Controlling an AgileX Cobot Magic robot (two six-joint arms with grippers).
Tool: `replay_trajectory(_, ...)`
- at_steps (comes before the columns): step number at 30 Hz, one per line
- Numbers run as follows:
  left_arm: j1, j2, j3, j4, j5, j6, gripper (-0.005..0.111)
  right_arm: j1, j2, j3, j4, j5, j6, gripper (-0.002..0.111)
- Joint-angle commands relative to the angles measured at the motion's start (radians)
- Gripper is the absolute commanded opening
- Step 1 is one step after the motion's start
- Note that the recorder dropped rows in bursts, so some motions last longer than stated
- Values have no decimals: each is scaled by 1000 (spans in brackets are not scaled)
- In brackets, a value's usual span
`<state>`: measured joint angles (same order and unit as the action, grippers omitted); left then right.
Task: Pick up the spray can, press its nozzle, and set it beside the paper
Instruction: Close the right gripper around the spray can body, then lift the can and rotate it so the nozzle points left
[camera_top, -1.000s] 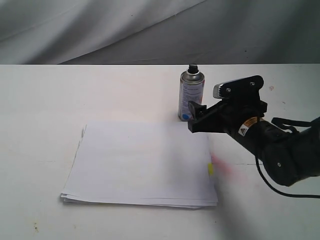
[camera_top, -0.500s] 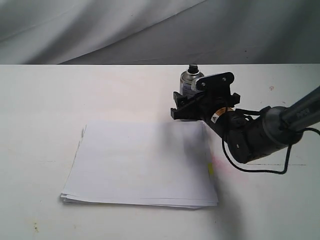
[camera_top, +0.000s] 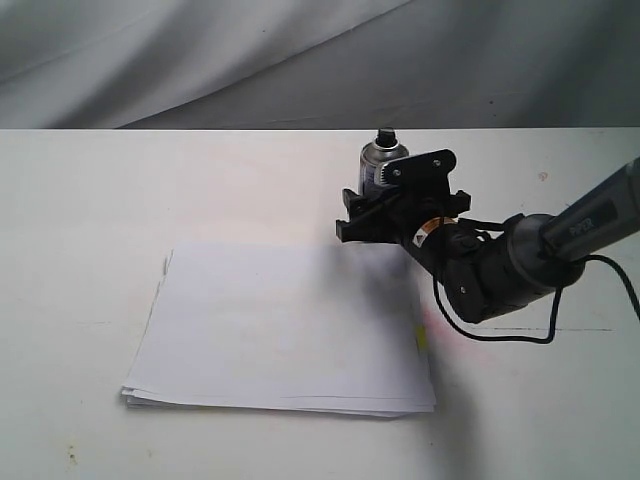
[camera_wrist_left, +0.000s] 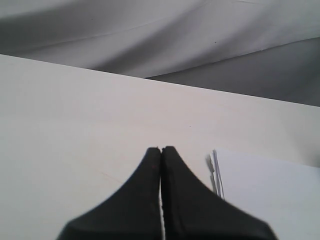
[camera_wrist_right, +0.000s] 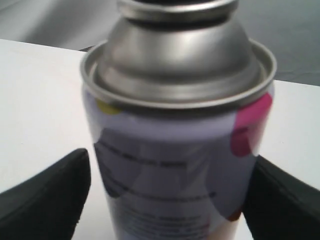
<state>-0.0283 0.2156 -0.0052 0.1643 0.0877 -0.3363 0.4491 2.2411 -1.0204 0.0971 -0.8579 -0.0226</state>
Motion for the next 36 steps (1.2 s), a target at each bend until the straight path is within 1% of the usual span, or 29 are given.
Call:
replay_trajectory(1, -5, -5, 5, 1, -1, -3, 0, -9, 0, -7, 1, 2, 0, 57)
replay_trajectory(3, -5, -5, 5, 1, -1, -3, 0, -9, 0, -7, 1, 4, -4, 43)
replay_trajectory(5, -5, -5, 5, 1, -1, -3, 0, -9, 0, -7, 13, 4, -4, 27)
replay_trajectory(8, -5, -5, 5, 1, -1, -3, 0, -9, 0, -7, 18, 4, -4, 5)
replay_trajectory(9, -5, -5, 5, 1, -1, -3, 0, -9, 0, -7, 18, 4, -6, 0)
replay_trajectory(14, -5, -5, 5, 1, -1, -3, 0, -9, -24, -7, 24, 14, -6, 0)
replay_trajectory(17, -5, -5, 5, 1, -1, -3, 0, -9, -95, -7, 26, 101, -14, 0)
replay_trajectory(20, -5, -5, 5, 1, -1, -3, 0, -12, -190, -7, 26, 238, -118, 0)
replay_trajectory(24, -5, -5, 5, 1, -1, -3, 0, -29, -339, -7, 26, 477, -244, 0)
replay_trajectory(28, -5, -5, 5, 1, -1, -3, 0, -43, -495, -7, 20, 680, -265, 0)
replay_trajectory(31, -5, -5, 5, 1, -1, -3, 0, -42, -597, -7, -17, 801, -269, 0)
replay_trajectory(32, -5, -5, 5, 1, -1, -3, 0, -42, -636, -7, -36, 868, -269, 0)
replay_trajectory(36, -5, -5, 5, 1, -1, -3, 0, -40, -717, -7, -74, 1086, -271, 0)
